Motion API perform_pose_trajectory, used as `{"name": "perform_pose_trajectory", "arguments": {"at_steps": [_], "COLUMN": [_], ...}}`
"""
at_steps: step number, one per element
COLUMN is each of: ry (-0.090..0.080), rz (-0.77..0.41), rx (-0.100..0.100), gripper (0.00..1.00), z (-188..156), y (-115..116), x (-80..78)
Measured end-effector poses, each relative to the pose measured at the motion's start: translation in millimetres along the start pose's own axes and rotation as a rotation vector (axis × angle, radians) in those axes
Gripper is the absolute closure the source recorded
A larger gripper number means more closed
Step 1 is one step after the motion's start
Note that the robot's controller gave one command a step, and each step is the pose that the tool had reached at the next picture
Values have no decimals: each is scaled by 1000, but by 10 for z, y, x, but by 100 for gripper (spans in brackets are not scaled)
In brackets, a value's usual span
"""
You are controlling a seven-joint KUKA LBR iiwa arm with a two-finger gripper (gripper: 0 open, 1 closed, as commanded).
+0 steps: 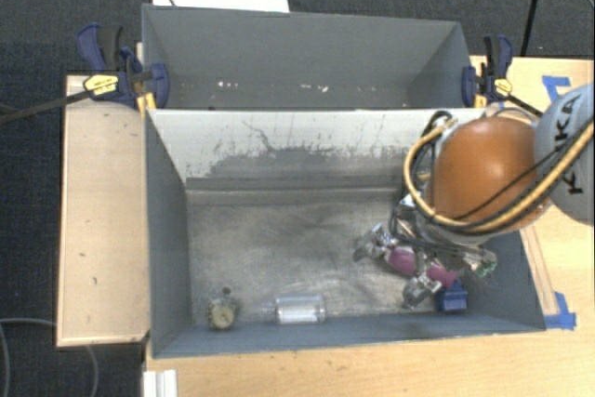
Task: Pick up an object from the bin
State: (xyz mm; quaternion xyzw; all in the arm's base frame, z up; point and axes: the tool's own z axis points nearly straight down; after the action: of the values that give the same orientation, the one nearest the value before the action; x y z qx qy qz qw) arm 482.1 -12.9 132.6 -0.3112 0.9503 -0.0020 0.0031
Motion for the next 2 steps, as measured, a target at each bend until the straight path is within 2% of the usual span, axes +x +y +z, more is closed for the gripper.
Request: {"name": "perform_pose_trajectory", "arguments": {"at_steps": [1, 2], "ry": [2, -3], "rz": [17, -181], "rx": [0, -3], "gripper": [0, 0], "z": [110, 385], "y": [-881, -778], "x": [214, 163]}}
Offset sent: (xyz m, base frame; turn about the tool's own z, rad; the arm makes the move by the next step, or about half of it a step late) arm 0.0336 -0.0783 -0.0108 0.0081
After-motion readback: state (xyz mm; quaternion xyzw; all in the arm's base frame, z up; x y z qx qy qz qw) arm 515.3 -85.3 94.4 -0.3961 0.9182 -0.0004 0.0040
